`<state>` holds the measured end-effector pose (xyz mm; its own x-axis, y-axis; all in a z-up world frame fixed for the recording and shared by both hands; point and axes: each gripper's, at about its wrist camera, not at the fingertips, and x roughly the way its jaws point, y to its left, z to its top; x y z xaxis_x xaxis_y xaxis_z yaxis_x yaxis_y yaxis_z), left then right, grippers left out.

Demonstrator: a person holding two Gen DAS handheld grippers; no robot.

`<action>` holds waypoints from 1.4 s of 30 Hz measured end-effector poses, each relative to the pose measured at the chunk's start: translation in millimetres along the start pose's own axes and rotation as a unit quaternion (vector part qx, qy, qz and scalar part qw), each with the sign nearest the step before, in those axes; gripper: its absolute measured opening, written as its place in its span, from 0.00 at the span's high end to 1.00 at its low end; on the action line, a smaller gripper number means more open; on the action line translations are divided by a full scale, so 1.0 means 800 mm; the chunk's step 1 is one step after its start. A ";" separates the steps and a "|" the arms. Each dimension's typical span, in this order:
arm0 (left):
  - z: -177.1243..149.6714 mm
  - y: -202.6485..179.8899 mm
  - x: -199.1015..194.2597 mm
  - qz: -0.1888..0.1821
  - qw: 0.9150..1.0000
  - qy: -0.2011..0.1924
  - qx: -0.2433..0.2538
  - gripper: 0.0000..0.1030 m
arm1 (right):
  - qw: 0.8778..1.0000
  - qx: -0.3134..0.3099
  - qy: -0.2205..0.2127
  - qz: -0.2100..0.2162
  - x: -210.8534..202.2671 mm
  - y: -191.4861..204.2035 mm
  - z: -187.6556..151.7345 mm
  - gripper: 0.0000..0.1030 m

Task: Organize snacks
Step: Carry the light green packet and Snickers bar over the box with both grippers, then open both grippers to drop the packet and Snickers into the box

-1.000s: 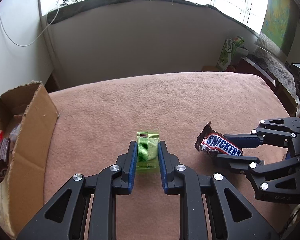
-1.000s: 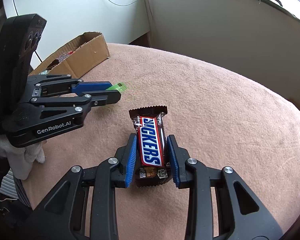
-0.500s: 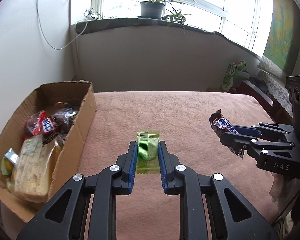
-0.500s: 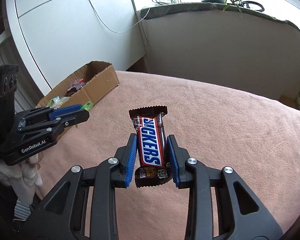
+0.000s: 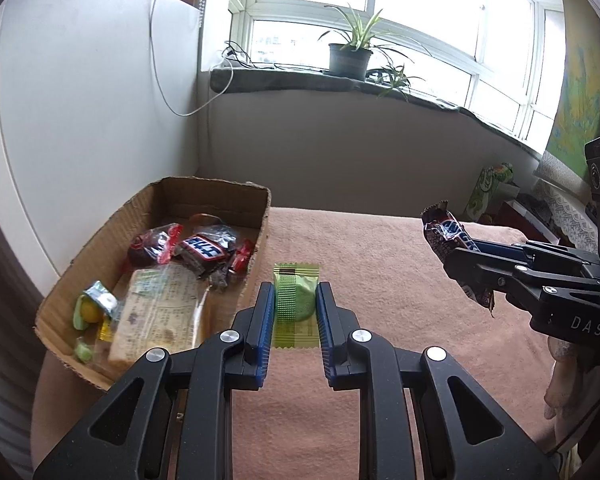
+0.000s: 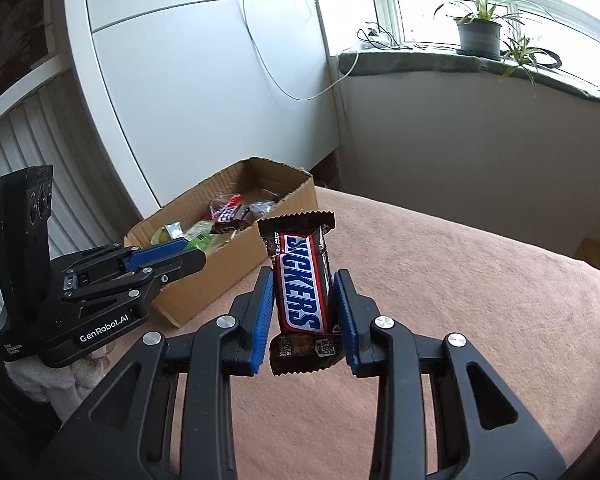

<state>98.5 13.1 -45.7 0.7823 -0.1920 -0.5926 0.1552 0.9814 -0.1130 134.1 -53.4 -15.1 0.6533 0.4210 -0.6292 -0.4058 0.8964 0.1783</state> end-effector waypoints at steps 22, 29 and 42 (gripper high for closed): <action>0.017 0.112 0.000 0.052 0.997 -0.016 -0.051 0.82 | 0.997 -0.046 0.032 0.052 0.119 0.088 0.068 0.69; 0.015 0.127 0.011 0.061 0.996 -0.006 -0.057 0.82 | 0.996 -0.051 0.054 0.045 0.160 0.091 0.074 0.69; 0.017 0.142 0.016 0.081 0.994 -0.002 -0.069 0.78 | 0.996 -0.058 0.056 0.046 0.179 0.094 0.086 0.56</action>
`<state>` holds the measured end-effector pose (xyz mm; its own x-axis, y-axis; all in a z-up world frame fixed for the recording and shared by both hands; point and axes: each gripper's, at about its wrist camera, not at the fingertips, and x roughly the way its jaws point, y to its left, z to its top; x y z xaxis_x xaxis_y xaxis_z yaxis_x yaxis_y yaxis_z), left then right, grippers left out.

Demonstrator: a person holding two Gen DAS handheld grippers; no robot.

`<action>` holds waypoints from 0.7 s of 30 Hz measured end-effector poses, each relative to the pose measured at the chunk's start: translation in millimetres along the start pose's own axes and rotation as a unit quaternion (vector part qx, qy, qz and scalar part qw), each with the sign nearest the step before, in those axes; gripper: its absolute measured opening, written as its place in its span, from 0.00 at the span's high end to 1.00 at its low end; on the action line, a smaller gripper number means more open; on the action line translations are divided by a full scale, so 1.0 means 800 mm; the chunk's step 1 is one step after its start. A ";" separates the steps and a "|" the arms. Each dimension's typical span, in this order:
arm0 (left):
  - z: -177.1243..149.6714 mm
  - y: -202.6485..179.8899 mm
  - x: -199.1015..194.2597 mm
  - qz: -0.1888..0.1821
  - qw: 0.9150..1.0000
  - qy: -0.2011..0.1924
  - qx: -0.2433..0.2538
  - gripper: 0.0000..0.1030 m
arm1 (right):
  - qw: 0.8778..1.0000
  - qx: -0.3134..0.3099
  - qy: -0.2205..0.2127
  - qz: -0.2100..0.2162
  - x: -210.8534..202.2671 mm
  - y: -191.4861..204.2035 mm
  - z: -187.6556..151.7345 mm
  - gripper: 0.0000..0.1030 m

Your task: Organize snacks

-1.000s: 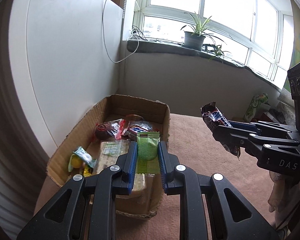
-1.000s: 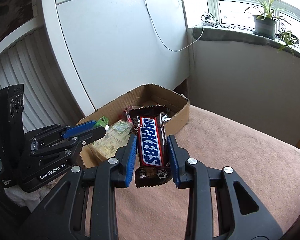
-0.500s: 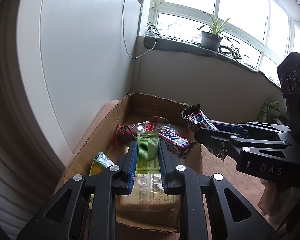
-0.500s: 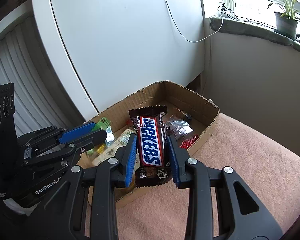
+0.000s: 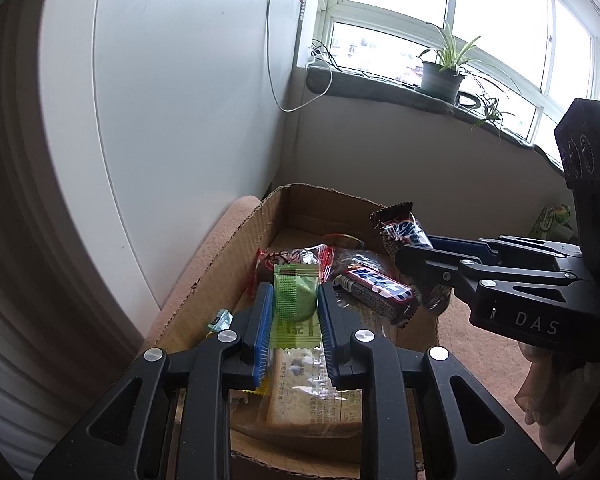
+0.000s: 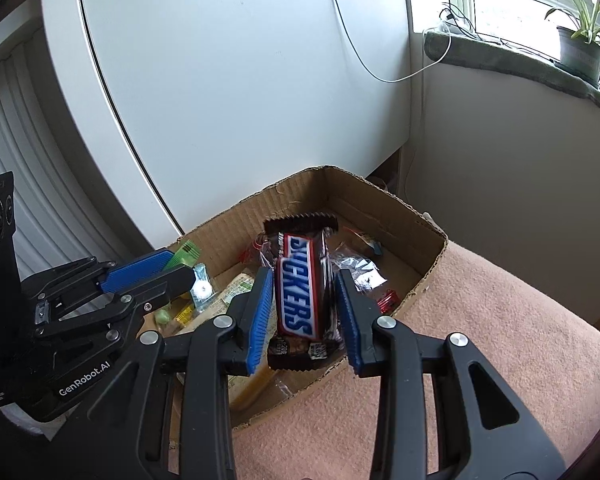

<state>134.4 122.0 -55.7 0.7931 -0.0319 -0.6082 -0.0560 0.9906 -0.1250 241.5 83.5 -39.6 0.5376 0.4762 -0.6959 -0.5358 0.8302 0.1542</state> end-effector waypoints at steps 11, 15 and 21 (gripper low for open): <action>0.000 0.004 -0.014 0.010 1.000 -0.005 -0.007 0.63 | 1.000 0.002 -0.027 -0.015 -0.032 -0.002 0.001 0.35; -0.002 0.002 -0.025 0.012 1.000 -0.009 -0.008 0.63 | 0.999 0.005 -0.035 -0.018 -0.050 -0.003 -0.005 0.35; -0.007 -0.006 -0.048 0.020 1.000 -0.020 -0.010 0.46 | 0.998 0.007 -0.052 -0.030 -0.079 -0.001 -0.017 0.14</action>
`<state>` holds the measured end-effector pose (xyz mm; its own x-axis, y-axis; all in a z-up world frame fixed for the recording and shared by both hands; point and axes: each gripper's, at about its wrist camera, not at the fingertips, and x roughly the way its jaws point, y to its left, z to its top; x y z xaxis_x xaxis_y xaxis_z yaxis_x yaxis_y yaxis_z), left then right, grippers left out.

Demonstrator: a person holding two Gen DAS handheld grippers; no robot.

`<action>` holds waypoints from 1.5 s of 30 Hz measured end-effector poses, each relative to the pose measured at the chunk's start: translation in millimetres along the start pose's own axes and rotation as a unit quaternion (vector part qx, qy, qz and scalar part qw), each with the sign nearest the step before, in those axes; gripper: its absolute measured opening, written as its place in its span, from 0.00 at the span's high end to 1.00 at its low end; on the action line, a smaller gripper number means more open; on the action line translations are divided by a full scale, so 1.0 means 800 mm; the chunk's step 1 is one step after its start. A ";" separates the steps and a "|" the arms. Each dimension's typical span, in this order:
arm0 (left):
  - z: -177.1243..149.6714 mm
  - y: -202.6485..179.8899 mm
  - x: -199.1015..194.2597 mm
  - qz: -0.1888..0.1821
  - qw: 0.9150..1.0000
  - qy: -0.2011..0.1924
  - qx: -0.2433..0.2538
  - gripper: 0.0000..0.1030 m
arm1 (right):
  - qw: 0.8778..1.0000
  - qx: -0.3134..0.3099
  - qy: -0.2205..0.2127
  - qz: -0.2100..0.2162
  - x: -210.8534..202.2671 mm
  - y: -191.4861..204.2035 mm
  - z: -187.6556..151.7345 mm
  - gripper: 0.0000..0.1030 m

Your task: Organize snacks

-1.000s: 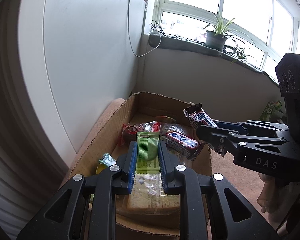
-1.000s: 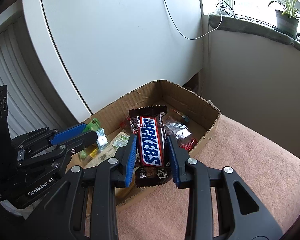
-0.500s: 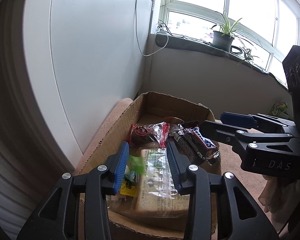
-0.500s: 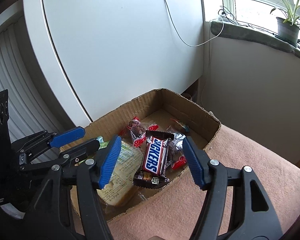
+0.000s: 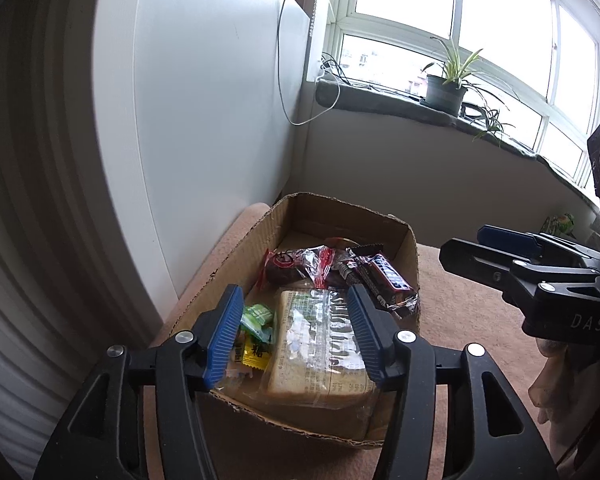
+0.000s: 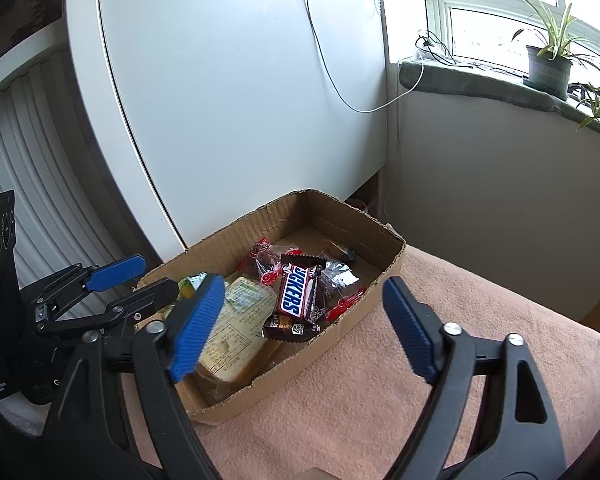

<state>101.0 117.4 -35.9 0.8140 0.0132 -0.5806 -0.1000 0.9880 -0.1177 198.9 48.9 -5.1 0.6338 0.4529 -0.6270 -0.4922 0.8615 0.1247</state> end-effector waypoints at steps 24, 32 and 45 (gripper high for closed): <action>-0.021 -0.025 -0.078 0.038 0.999 -0.034 -0.002 0.25 | 0.997 0.019 -0.049 -0.064 -0.112 -0.004 -0.051 0.10; -0.024 -0.031 -0.085 0.045 0.998 -0.036 -0.001 0.25 | 0.996 0.019 -0.051 -0.077 -0.126 -0.009 -0.062 0.10; -0.024 -0.039 -0.088 0.052 0.998 -0.039 0.000 0.25 | 0.995 0.015 -0.056 -0.085 -0.140 -0.018 -0.067 0.10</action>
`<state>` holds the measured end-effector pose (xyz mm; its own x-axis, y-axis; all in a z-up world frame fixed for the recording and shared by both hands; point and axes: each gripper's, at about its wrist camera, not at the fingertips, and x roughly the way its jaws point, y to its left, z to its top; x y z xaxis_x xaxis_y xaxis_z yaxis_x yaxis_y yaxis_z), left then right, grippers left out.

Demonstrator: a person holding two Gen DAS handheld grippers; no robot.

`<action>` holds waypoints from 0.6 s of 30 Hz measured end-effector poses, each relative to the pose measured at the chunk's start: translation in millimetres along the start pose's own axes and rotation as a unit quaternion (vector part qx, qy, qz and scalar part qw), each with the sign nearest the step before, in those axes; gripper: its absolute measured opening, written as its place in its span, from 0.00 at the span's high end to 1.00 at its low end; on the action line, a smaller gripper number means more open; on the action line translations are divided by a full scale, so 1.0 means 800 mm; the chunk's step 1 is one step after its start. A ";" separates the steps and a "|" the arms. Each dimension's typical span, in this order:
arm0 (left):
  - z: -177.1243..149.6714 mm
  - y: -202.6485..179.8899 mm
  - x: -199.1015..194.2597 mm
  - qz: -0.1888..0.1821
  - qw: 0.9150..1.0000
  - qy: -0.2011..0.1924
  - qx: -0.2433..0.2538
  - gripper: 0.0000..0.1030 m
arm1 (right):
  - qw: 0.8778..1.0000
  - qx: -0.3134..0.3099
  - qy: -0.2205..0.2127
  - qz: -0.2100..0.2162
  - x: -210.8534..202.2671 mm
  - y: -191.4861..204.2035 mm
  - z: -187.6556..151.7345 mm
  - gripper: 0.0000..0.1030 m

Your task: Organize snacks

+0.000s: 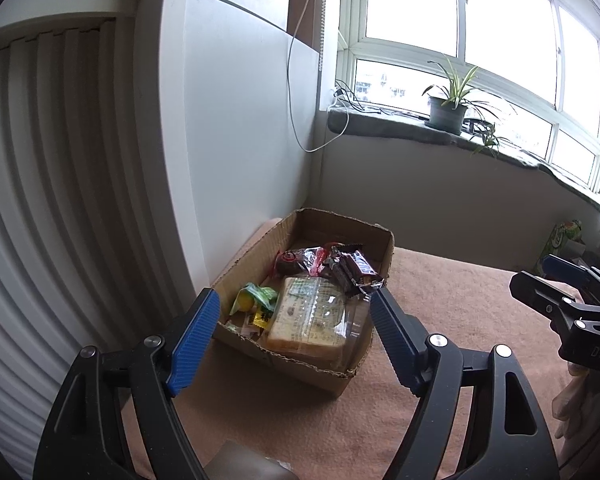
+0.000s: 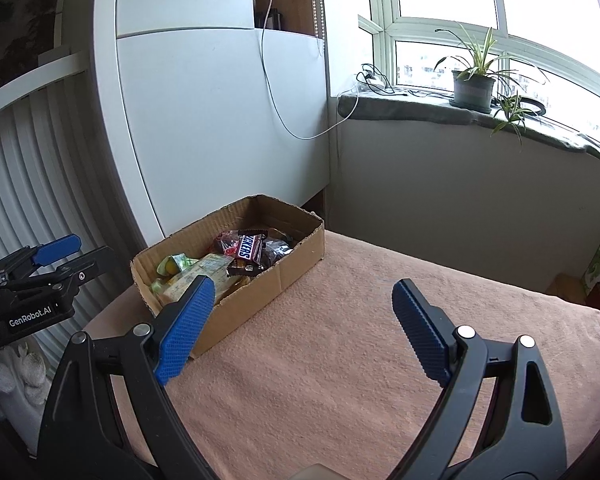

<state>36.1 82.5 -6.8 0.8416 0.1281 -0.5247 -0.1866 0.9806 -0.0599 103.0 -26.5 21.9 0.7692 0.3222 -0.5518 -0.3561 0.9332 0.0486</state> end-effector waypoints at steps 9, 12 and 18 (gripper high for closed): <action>0.000 -0.006 0.001 -0.001 1.000 0.002 0.004 0.24 | 1.000 0.007 0.002 -0.003 -0.002 -0.007 -0.004 0.10; -0.001 -0.010 0.000 0.000 1.000 0.003 0.008 0.24 | 1.000 0.005 0.002 -0.006 -0.002 -0.007 -0.006 0.10; 0.001 -0.013 -0.002 0.001 1.000 0.001 0.008 0.24 | 1.000 0.005 -0.001 -0.011 -0.005 -0.011 -0.004 0.10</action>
<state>37.1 72.0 -4.8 0.8399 0.1290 -0.5272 -0.1793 0.9828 -0.0452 101.2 -36.2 21.5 0.7781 0.3015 -0.5511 -0.3335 0.9417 0.0443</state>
